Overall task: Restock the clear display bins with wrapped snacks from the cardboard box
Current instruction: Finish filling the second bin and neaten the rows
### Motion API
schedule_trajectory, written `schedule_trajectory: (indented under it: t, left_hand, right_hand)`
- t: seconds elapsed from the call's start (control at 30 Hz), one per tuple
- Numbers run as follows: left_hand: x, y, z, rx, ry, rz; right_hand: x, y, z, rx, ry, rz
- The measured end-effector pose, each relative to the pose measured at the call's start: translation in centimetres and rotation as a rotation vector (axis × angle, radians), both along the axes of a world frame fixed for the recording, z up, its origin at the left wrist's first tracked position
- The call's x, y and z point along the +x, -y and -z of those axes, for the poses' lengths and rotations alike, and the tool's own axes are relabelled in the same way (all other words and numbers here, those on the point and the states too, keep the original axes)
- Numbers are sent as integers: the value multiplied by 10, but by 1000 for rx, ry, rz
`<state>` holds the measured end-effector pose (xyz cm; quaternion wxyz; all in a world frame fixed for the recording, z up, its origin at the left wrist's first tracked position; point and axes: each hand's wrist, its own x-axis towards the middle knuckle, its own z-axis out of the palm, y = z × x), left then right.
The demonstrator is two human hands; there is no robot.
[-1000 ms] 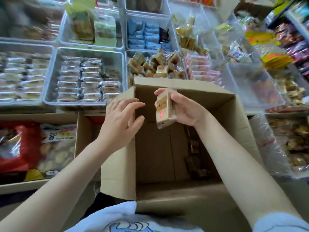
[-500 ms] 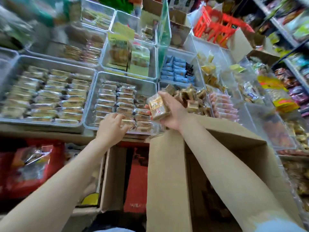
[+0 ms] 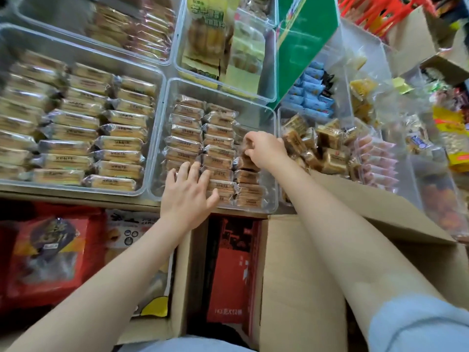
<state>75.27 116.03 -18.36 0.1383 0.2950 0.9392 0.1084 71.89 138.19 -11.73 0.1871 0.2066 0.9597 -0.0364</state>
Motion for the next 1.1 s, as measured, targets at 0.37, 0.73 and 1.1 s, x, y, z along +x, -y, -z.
schedule_trajectory:
  t: [0.37, 0.73, 1.1]
  left_hand:
    - [1, 1, 1, -7, -9, 24]
    - [-2, 3, -5, -6, 77, 15]
    - [144, -72, -133, 636, 266, 311]
  right_hand:
    - [15, 8, 53, -148, 36, 10]
    - [62, 33, -39, -358, -83, 34]
    - [327, -40, -171, -400, -564, 438]
